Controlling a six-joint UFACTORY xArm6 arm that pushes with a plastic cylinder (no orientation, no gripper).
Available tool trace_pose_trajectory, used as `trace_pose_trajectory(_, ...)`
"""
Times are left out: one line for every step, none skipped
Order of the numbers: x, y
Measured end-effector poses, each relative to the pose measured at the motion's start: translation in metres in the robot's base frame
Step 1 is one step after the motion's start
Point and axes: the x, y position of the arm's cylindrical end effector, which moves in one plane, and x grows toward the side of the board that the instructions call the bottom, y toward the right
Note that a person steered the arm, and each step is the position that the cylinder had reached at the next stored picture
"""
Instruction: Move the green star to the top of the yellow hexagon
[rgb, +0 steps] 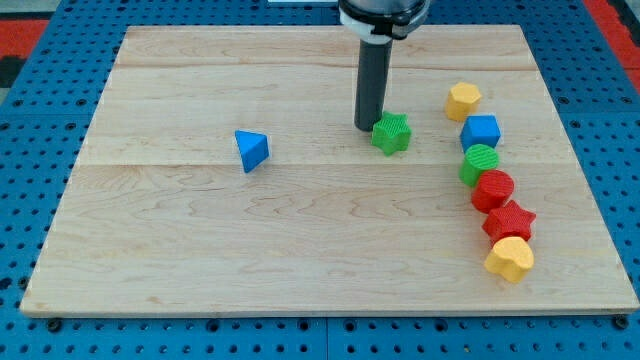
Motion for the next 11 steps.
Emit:
trace_pose_trajectory(0.033,-0.008)
trace_pose_trajectory(0.057,0.008)
trace_pose_trajectory(0.019,0.036)
trace_pose_trajectory(-0.037,0.036)
trace_pose_trajectory(-0.055,0.039)
trace_pose_trajectory(-0.069,0.011)
trace_pose_trajectory(-0.08,0.006)
trace_pose_trajectory(-0.08,0.064)
trace_pose_trajectory(-0.089,0.071)
trace_pose_trajectory(-0.111,0.043)
trace_pose_trajectory(-0.108,0.084)
